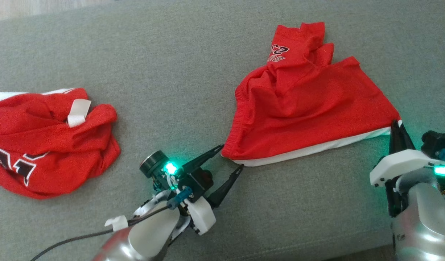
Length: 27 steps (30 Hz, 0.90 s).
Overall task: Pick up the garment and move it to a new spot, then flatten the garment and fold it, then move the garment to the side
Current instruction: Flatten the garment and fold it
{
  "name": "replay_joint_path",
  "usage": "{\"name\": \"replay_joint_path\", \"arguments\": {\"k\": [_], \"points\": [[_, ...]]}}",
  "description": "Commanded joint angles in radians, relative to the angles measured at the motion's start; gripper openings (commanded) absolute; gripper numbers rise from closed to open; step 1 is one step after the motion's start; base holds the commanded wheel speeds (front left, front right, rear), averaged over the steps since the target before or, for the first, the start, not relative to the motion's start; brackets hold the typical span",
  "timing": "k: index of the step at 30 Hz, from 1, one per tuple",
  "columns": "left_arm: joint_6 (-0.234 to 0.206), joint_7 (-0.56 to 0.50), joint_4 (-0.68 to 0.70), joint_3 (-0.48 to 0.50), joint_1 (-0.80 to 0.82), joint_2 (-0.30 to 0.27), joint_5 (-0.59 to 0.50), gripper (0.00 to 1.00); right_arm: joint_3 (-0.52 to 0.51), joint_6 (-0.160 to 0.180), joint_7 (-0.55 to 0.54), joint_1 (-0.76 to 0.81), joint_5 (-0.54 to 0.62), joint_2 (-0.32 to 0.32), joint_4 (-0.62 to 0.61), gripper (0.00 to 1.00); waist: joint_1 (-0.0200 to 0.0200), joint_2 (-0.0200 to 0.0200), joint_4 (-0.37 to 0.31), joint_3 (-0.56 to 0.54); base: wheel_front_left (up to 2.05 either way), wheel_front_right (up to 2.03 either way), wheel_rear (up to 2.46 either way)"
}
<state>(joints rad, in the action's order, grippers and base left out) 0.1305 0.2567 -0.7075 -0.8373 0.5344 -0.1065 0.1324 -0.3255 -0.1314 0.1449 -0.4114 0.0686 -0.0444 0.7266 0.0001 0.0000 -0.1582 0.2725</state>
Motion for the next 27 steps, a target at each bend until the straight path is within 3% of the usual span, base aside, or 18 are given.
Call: {"name": "replay_joint_path", "arguments": {"k": [1,7,8,9,17,27], "points": [[-0.006,0.005,0.021,0.020,0.046,0.003,0.009,1.00,0.027,0.001,0.001,-0.025,-0.011,-0.006,-0.031,0.00,-0.0001,0.0000,0.000,0.002,0.00,0.00,0.00],[-0.002,0.005,0.047,0.000,0.046,0.005,0.030,0.98,0.029,0.001,-0.001,-0.024,-0.014,-0.006,-0.037,0.00,-0.0001,0.0000,-0.002,0.006,0.00,0.00,0.00],[-0.002,0.005,0.051,-0.004,0.047,0.005,0.035,0.59,0.030,0.001,-0.001,-0.025,-0.015,-0.006,-0.038,0.00,-0.0001,0.0000,-0.002,0.007,0.00,0.00,0.00],[-0.001,0.005,0.057,-0.009,0.048,0.004,0.038,0.00,0.030,0.001,-0.001,-0.025,-0.015,-0.006,-0.039,0.00,-0.0001,0.0000,-0.002,0.007,0.00,0.00,0.00],[0.000,0.005,0.119,0.005,0.028,-0.030,0.068,0.00,0.044,0.001,0.019,-0.027,-0.031,-0.006,-0.062,0.00,-0.0001,0.0000,0.007,-0.020,0.00,0.00,0.00],[-0.012,0.005,0.180,0.071,0.009,-0.086,0.076,0.00,0.119,0.001,0.041,-0.031,-0.132,-0.006,-0.160,0.00,-0.0001,0.0000,0.036,-0.094,0.00,0.00,0.00]]}}
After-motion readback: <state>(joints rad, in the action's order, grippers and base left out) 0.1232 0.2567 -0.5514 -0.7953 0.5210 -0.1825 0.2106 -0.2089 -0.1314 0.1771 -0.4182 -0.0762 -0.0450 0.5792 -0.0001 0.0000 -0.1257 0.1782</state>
